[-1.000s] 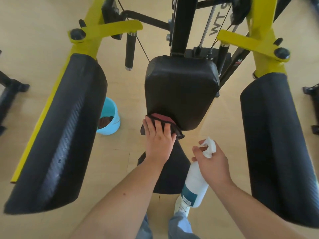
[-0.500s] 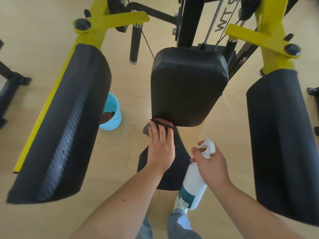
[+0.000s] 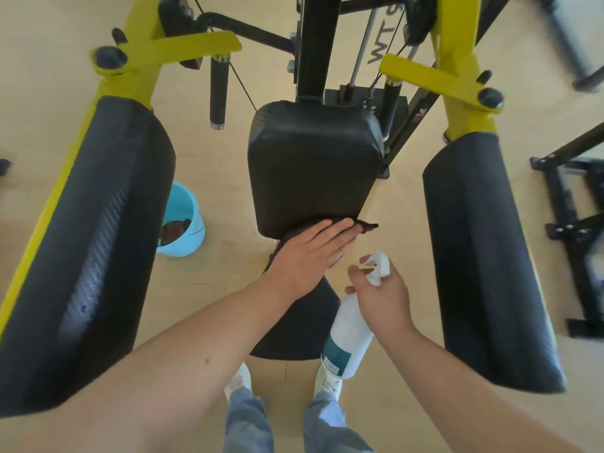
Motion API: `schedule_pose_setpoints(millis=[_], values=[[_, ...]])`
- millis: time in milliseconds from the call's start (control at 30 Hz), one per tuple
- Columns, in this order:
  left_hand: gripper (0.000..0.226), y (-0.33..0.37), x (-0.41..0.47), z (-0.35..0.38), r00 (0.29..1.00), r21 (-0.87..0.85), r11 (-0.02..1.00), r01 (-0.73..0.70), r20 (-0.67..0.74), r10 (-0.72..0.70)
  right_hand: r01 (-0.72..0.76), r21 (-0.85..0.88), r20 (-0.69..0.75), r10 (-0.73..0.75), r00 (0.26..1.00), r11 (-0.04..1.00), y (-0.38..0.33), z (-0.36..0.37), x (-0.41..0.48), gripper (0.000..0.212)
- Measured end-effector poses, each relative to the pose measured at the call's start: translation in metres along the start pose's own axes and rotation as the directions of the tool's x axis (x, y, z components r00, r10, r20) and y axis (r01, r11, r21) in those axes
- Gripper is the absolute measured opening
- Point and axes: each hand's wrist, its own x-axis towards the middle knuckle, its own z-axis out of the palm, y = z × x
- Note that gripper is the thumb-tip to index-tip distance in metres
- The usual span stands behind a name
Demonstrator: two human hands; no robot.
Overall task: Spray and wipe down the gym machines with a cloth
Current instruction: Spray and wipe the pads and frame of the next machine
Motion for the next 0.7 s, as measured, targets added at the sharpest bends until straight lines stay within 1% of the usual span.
schedule_pose_setpoints(millis=[33,167,267,333,400,567,700], values=[[0.075,-0.006,-0.004,0.001,1.000,-0.001,1.000,-0.001,-0.012,0.001,0.002,-0.002,-0.007,-0.002,1.000,1.000,-0.001,0.000,0.001,0.012],[0.085,-0.030,-0.033,0.013,0.999,-0.109,0.994,0.025,-0.018,-0.028,-0.011,0.002,-0.016,0.011,1.000,1.000,-0.005,-0.001,0.005,0.014],[0.071,-0.038,-0.064,0.019,0.993,-0.143,0.983,0.120,0.009,-0.120,-0.024,0.028,-0.020,0.025,0.999,0.999,-0.006,-0.004,0.008,0.014],[0.063,-0.042,-0.077,0.020,0.990,-0.120,0.983,0.138,0.015,-0.137,-0.022,0.030,-0.013,0.023,1.000,0.999,-0.007,-0.006,0.009,0.016],[0.059,-0.043,-0.078,0.018,0.993,-0.082,0.990,0.114,0.014,-0.114,-0.024,0.031,-0.004,0.024,1.000,0.999,-0.008,-0.007,0.010,0.017],[0.061,-0.031,-0.057,0.011,0.997,-0.049,0.996,0.073,0.026,-0.071,-0.033,0.070,-0.010,0.034,0.999,0.997,-0.006,-0.008,0.010,0.016],[0.070,-0.027,-0.027,0.003,1.000,-0.037,0.999,-0.008,-0.015,0.008,-0.024,0.076,-0.017,0.026,1.000,0.997,-0.003,-0.015,0.007,0.015]])
